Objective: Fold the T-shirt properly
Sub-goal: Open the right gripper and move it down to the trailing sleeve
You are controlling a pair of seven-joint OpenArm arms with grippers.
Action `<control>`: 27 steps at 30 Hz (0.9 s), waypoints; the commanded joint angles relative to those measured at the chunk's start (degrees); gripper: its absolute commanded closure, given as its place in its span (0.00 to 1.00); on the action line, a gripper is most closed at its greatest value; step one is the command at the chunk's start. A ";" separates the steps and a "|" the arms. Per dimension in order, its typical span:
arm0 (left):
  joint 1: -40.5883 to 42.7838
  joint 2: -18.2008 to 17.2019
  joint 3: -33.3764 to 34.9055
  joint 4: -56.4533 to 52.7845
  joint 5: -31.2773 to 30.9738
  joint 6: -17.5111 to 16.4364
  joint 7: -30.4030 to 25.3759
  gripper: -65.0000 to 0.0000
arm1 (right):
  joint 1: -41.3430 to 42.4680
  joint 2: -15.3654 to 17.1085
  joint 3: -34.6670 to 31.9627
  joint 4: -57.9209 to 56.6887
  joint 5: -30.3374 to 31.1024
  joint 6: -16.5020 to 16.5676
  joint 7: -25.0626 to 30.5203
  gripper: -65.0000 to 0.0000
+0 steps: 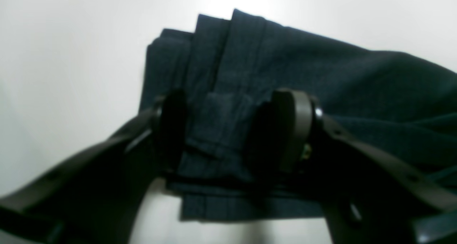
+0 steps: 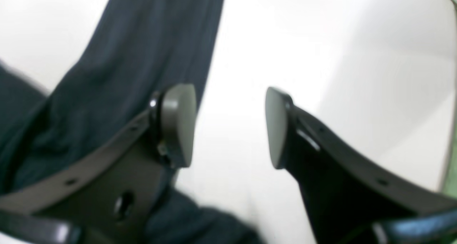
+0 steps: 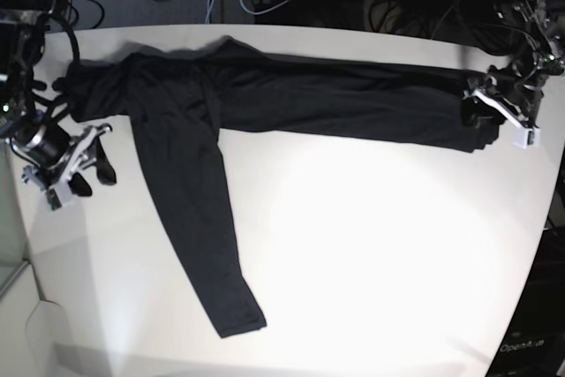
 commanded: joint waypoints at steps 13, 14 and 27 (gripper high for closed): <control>-0.43 -0.37 -0.15 1.05 -0.80 -0.19 -0.88 0.44 | 24.15 -1.76 -22.05 -31.52 0.42 0.23 9.43 0.51; -0.43 -0.37 -0.15 1.05 -0.80 -0.19 -0.70 0.44 | 24.85 -2.29 -23.55 -33.02 0.42 0.23 10.31 0.51; 0.01 -0.28 -0.23 1.05 -0.80 -0.19 -0.53 0.44 | 30.74 -3.96 -28.03 -44.44 0.42 0.23 17.96 0.51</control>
